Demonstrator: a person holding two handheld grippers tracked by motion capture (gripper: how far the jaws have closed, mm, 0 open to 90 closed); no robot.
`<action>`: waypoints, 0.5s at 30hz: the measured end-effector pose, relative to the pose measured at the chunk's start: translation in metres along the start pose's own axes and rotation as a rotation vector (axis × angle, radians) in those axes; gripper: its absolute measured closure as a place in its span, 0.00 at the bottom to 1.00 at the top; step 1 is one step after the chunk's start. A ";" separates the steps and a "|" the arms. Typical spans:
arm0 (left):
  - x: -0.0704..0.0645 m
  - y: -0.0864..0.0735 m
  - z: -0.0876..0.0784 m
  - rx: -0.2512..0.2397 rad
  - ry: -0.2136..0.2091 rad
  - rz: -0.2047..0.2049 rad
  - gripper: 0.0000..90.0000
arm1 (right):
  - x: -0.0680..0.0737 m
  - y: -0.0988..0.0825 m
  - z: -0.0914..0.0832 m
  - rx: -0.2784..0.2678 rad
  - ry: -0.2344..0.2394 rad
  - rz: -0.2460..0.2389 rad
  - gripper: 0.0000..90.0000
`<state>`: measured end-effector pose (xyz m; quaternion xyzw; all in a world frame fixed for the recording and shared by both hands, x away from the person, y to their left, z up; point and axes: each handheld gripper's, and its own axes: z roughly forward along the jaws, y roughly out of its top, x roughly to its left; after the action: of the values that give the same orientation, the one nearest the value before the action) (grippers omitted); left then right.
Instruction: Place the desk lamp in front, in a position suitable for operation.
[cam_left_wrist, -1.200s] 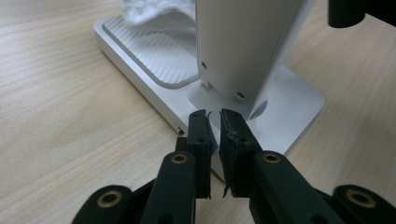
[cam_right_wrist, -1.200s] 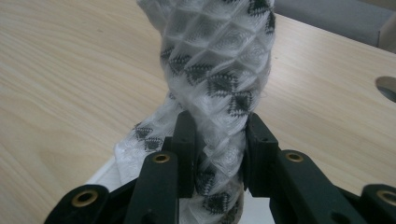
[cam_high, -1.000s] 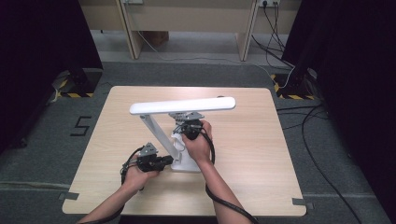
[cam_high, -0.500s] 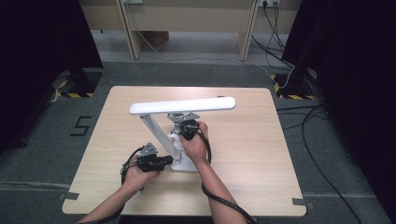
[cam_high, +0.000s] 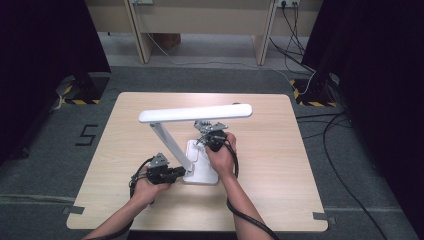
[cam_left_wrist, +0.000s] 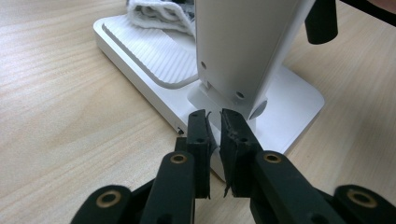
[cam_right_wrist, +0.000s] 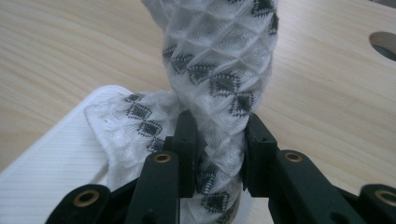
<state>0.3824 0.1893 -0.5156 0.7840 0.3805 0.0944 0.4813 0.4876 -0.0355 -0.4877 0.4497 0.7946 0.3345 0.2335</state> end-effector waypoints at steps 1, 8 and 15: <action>0.000 0.000 0.000 0.001 0.000 0.000 0.91 | -0.001 -0.001 -0.001 0.002 -0.005 0.004 0.80; 0.000 0.000 0.000 0.002 0.001 -0.001 0.91 | -0.015 -0.008 -0.006 0.012 -0.035 0.013 0.80; 0.000 0.000 -0.001 0.005 0.001 0.004 0.91 | -0.026 -0.013 -0.012 0.024 -0.068 0.019 0.80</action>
<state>0.3820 0.1894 -0.5153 0.7860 0.3796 0.0946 0.4788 0.4854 -0.0667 -0.4876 0.4712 0.7858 0.3117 0.2515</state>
